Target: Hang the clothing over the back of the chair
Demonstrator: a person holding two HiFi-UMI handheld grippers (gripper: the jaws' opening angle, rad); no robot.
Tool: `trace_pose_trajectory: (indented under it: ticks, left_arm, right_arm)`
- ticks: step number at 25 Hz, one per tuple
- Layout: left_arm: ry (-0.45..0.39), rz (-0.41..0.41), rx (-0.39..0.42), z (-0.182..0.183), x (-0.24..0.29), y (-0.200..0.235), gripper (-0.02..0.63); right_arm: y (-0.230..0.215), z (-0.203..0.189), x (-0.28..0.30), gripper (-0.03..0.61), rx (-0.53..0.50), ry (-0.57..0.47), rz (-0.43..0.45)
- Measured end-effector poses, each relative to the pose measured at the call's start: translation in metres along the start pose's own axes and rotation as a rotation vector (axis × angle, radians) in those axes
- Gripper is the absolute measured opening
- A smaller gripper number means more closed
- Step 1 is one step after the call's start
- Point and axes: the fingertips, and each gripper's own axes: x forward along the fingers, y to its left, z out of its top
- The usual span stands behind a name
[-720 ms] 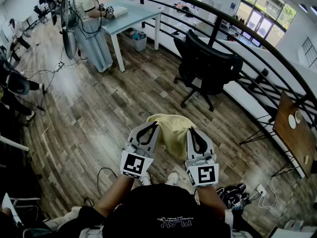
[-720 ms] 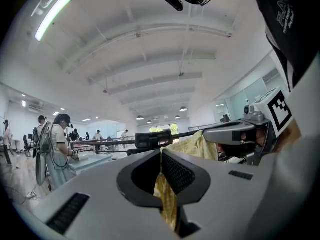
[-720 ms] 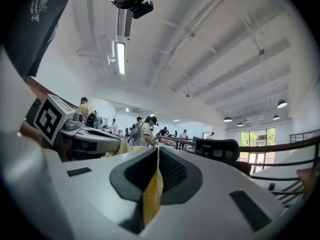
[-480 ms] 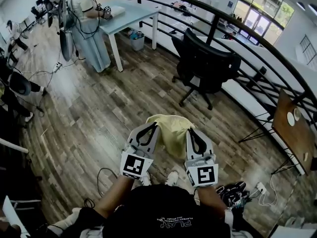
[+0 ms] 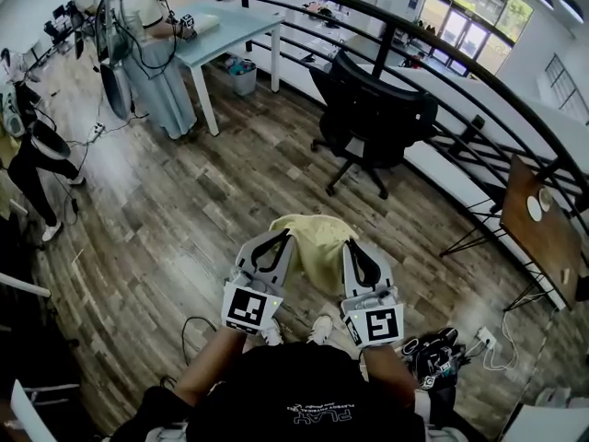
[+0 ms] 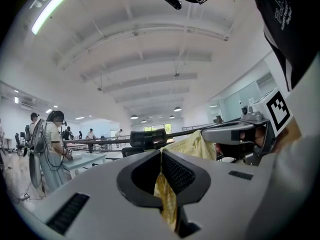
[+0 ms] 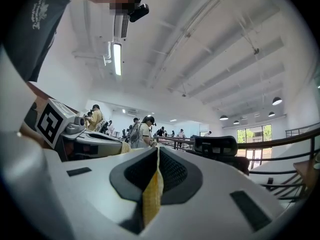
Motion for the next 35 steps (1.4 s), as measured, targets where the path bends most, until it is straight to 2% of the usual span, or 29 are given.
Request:
trace_pose_trajectory:
  ticks: [4, 11, 19, 25, 30, 35]
  left_arm:
    - [0.005, -0.026, -0.033, -0.004, -0.001, 0.004, 0.021]
    - [-0.025, -0.068, -0.019, 0.004, 0.0, 0.016, 0.021]
    - [-0.045, -0.127, -0.01, 0.012, 0.012, 0.006, 0.021]
    - [-0.026, -0.109, -0.027, 0.005, 0.049, 0.001, 0.021]
    - [-0.017, -0.115, -0.066, 0.01, 0.081, -0.003, 0.021]
    - [-0.035, -0.13, -0.08, 0.019, 0.117, -0.013, 0.021]
  right_arm:
    - [0.006, -0.002, 0.001, 0.026, -0.006, 0.018, -0.024]
    - [0.007, 0.004, 0.005, 0.026, -0.04, 0.026, -0.089]
    - [-0.006, 0.009, 0.003, 0.026, -0.085, 0.035, -0.067]
    - [-0.035, -0.001, 0.017, 0.026, -0.069, 0.033, -0.061]
    - [-0.075, -0.002, 0.027, 0.026, -0.01, 0.04, -0.041]
    - [-0.108, -0.002, 0.035, 0.026, -0.057, 0.064, -0.019]
